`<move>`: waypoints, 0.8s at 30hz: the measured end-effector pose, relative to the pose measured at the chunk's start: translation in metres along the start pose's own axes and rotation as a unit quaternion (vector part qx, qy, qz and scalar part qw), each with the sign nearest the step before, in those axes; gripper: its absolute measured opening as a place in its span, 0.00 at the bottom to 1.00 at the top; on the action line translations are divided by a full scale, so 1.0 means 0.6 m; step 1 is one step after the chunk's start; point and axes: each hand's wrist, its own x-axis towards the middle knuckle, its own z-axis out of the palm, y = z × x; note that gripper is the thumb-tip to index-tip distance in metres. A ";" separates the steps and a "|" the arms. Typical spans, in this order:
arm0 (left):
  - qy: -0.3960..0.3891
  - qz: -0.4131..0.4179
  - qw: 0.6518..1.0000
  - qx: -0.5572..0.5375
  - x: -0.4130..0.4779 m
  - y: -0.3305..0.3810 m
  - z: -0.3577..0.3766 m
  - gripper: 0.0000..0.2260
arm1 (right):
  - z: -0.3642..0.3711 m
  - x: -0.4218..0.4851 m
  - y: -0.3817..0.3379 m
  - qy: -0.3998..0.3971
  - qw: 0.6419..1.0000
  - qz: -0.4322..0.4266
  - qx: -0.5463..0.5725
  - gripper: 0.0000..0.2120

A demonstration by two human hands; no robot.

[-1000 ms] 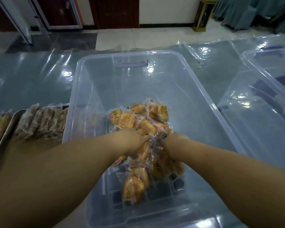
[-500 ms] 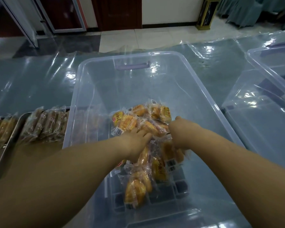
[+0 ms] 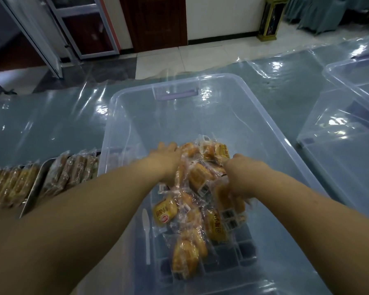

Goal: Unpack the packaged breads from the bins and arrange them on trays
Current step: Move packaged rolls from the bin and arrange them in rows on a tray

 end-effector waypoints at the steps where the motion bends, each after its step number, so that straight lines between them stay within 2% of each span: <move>1: -0.011 -0.001 1.000 -0.001 0.008 -0.001 0.004 0.42 | 0.000 0.001 0.001 0.001 1.000 0.000 0.003 0.11; 5: -0.054 0.029 0.997 -0.039 0.034 0.002 0.015 0.56 | 0.002 0.004 0.002 0.006 1.000 -0.002 0.004 0.12; 7: -0.075 0.025 0.995 -0.052 0.039 0.005 0.014 0.59 | 0.002 0.006 0.003 0.007 1.000 -0.006 0.006 0.12; 13: -0.083 0.005 0.996 0.024 0.046 0.012 0.012 0.57 | -0.003 0.009 0.005 0.028 1.000 -0.010 0.006 0.09; 18: -0.094 0.014 0.995 0.019 0.020 0.018 -0.001 0.57 | -0.008 0.011 0.006 0.058 0.998 -0.011 0.005 0.10; 21: -0.103 -0.001 0.995 -0.005 -0.014 0.017 -0.018 0.49 | -0.019 0.006 0.006 0.087 0.996 -0.009 0.021 0.05; 24: -0.025 -0.002 0.999 -0.047 -0.061 0.007 -0.056 0.31 | -0.036 -0.006 0.009 0.136 0.989 -0.012 0.055 0.04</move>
